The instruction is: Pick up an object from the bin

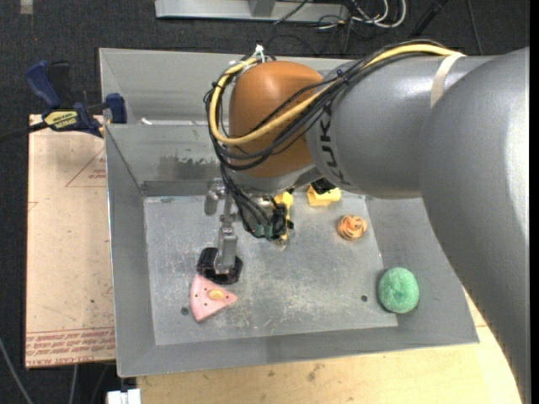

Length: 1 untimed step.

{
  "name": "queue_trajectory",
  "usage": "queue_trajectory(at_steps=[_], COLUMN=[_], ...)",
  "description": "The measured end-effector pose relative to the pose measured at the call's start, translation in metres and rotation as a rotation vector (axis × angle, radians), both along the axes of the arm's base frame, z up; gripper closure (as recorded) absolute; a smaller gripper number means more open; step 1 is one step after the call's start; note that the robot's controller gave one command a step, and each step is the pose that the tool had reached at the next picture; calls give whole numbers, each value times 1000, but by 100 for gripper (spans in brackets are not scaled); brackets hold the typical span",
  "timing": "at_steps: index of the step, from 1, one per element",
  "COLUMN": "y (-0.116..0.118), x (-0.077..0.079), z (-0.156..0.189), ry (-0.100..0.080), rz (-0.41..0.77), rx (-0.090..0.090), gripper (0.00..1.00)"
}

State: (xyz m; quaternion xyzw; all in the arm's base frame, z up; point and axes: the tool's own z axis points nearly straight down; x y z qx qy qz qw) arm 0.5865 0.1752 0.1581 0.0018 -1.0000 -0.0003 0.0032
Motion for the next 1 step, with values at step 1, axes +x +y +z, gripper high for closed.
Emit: queue_trajectory(at_steps=[1], y=[-1], x=[2], z=[5], ry=[-8], rz=[-3], rx=[1], gripper=[0])
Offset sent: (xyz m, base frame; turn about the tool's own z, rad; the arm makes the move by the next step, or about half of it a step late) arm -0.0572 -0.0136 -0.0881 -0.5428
